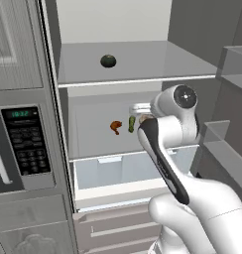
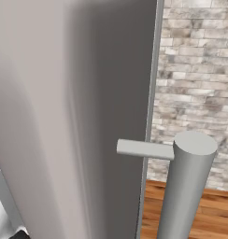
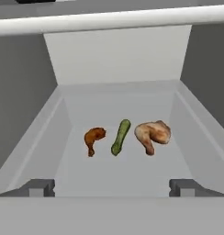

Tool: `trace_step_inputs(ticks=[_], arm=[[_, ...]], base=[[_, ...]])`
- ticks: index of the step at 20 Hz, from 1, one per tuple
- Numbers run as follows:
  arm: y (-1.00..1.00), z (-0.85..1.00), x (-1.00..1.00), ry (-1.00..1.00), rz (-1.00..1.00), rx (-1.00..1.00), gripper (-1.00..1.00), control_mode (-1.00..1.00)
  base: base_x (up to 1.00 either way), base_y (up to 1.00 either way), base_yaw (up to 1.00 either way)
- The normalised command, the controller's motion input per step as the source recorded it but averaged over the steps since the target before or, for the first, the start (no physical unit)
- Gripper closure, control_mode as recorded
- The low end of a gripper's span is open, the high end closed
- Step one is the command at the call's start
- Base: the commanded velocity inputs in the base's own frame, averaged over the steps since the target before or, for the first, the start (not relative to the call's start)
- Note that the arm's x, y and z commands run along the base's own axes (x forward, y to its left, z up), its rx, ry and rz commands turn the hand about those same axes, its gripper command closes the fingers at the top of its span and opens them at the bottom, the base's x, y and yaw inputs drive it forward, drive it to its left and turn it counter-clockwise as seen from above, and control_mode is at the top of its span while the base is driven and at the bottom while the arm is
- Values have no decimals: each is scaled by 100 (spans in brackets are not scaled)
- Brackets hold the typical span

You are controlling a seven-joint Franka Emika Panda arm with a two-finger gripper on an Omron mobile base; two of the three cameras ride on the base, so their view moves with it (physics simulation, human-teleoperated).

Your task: Place one squash and one chicken drumstick in each tupperware on the nearby counter, to pack two identical lunches.

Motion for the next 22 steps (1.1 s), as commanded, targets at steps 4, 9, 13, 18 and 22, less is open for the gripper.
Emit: trace_step_inputs(ticks=[4,9,13,18,22], arm=[[9,64,0,-17,2,3,-100,-100],[21,62,0,-8,3,5,-100,-100],[19,53,0,0,2,5,-100,-100],[25,52,6,0,1,5,-100,-100],[22,46,14,0,0,6,-100,-100]], base=[[0,0,0],[0,0,0],[0,0,0],[0,0,0],[0,0,0]])
